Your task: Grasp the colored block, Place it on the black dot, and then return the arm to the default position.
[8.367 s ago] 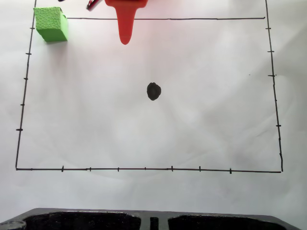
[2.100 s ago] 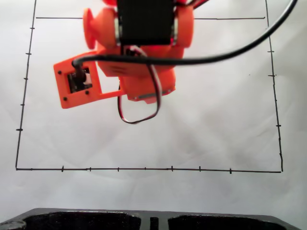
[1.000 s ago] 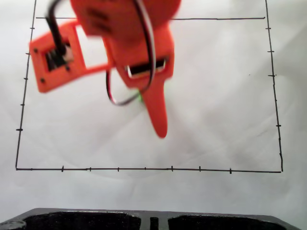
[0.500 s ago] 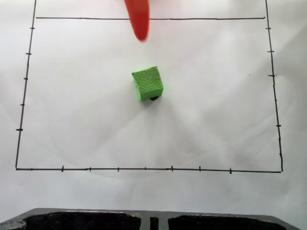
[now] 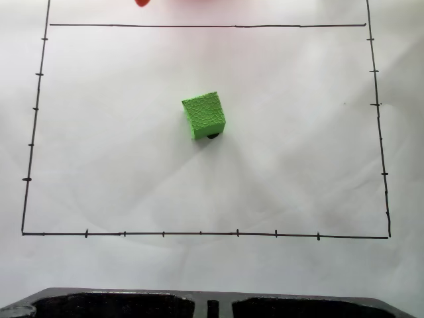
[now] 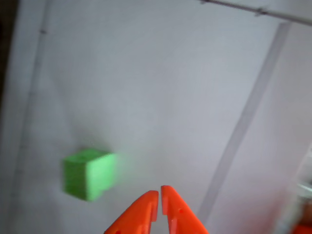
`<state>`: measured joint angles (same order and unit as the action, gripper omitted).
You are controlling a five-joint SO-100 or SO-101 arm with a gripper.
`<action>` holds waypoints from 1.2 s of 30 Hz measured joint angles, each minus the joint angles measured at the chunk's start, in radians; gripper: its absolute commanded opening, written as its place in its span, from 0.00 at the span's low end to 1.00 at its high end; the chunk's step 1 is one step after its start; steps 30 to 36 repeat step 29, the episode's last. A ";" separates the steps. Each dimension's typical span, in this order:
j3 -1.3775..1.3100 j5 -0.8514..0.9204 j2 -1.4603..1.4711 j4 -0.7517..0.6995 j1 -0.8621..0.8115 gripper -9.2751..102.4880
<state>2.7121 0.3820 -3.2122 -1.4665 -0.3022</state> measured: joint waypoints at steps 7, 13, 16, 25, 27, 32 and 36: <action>0.143 -0.230 -0.044 0.218 0.095 0.08; 0.268 -0.265 -0.044 0.376 0.112 0.08; 0.287 -0.284 -0.044 0.414 0.112 0.08; 0.293 -0.285 -0.044 0.434 0.132 0.08; 0.293 -0.285 -0.044 0.434 0.132 0.08; 0.293 -0.285 -0.044 0.434 0.132 0.08; 0.293 -0.285 -0.044 0.434 0.132 0.08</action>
